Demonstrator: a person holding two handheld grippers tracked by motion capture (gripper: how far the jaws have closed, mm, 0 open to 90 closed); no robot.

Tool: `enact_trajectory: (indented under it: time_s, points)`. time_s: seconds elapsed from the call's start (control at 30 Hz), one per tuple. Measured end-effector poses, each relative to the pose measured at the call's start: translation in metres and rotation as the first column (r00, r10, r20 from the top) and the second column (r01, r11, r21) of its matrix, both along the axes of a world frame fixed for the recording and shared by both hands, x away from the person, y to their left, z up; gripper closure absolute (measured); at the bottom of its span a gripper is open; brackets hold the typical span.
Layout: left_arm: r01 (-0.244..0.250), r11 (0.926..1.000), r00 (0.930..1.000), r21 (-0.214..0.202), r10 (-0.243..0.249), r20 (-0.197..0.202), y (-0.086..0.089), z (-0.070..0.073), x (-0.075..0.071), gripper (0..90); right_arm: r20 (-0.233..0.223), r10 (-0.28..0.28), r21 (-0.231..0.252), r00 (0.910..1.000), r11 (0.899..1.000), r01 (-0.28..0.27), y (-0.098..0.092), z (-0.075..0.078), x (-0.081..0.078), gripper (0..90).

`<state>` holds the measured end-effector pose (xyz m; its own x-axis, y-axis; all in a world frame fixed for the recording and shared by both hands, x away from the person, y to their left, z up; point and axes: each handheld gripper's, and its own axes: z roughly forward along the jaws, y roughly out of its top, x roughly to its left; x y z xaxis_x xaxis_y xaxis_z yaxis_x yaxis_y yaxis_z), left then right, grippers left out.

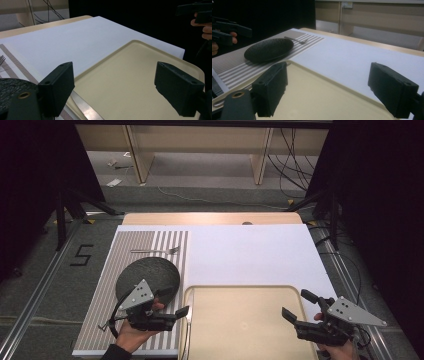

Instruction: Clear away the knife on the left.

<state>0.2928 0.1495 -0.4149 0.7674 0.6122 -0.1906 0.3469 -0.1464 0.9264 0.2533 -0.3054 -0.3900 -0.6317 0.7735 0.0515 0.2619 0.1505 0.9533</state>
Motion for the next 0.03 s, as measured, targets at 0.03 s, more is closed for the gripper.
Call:
enact_trajectory:
  time_s: [0.03]
  points:
    - [0.001, 1.0000, 1.0000, 0.000, -0.001, -0.001, -0.0001, -0.0001, 0.0001, 16.2, -0.002, -0.001, 0.000, 1.0000, 1.000, 0.001, 0.0000, 0.0000, 0.0002, 16.9]
